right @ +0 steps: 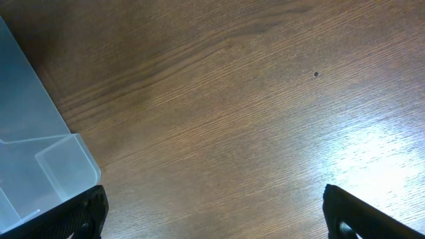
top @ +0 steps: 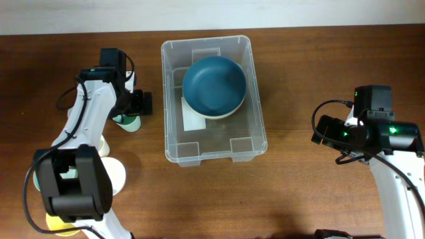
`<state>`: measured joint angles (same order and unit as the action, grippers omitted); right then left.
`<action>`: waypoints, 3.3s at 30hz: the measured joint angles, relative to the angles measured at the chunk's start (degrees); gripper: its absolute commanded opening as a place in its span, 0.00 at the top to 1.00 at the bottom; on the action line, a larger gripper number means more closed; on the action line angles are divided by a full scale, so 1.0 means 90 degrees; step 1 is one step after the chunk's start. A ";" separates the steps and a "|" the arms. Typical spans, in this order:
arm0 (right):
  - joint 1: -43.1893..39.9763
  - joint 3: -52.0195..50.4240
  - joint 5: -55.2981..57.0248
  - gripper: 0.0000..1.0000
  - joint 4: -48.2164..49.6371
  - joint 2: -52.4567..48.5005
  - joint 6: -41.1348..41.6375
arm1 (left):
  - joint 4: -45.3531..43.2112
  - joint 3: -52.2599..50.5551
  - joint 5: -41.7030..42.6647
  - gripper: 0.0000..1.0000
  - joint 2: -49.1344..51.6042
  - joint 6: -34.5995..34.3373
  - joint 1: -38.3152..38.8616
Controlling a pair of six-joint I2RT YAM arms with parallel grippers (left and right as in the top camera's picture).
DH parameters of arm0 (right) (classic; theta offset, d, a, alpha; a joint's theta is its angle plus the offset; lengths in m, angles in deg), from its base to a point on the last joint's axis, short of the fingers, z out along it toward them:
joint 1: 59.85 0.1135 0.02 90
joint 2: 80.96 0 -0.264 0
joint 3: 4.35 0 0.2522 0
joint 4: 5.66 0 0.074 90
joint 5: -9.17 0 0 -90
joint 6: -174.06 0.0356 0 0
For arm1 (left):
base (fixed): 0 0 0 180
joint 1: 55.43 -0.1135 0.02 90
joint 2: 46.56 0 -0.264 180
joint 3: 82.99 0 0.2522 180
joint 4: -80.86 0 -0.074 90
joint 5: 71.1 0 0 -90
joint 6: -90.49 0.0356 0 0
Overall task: Pack container
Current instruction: 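Grasp the mint green cup with the left gripper, then carry the mint green cup into the container and release it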
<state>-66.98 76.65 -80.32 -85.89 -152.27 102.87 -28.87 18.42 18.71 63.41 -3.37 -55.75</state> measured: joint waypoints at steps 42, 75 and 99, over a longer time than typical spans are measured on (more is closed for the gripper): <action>0.0000 -0.0002 0.0000 0.01 0.0019 0.0000 0.0002 | 0.1069 0.1668 0.0015 0.99 -0.1069 -0.0080 0.1277; 0.0000 -0.0002 0.0000 0.01 0.0017 0.0000 -0.0002 | 0.0772 0.1819 0.1770 0.99 0.1071 -0.1950 0.4483; 0.0000 -0.0002 0.0000 0.01 0.0015 0.0000 0.0005 | 0.0534 0.1819 0.1280 0.71 0.1294 -0.3806 0.5158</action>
<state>-66.98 76.63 -80.32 -85.76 -152.27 102.91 -24.06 34.80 30.23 75.06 -37.61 -9.33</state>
